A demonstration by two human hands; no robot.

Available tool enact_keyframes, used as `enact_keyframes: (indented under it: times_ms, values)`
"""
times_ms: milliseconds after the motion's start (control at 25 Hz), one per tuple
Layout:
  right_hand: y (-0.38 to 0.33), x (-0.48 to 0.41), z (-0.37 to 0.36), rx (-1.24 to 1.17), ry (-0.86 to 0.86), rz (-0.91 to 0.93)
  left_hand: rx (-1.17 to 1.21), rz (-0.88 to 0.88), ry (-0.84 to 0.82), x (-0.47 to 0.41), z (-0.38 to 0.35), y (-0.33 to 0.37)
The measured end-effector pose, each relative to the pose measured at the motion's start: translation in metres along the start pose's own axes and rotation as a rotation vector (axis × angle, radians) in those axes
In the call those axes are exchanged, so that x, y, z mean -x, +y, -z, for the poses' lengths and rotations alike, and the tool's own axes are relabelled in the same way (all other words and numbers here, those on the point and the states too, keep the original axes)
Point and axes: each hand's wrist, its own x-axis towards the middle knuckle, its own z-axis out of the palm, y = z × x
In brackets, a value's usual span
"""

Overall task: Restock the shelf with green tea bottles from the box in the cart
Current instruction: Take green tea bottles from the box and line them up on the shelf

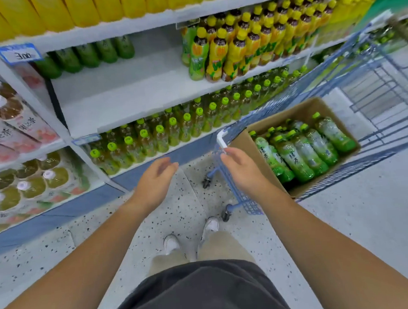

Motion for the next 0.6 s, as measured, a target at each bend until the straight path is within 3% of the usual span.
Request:
enact_keyframes:
  times_ms: [280, 600]
  values:
    - [0.064, 0.030, 0.065, -0.052, 0.129, -0.131, -0.017, 0.027, -0.124, 0.005, -0.063, 0.008]
    - [0.124, 0.001, 0.181, -0.023, 0.161, -0.248, -0.032, 0.042, -0.242, -0.030, -0.204, 0.064]
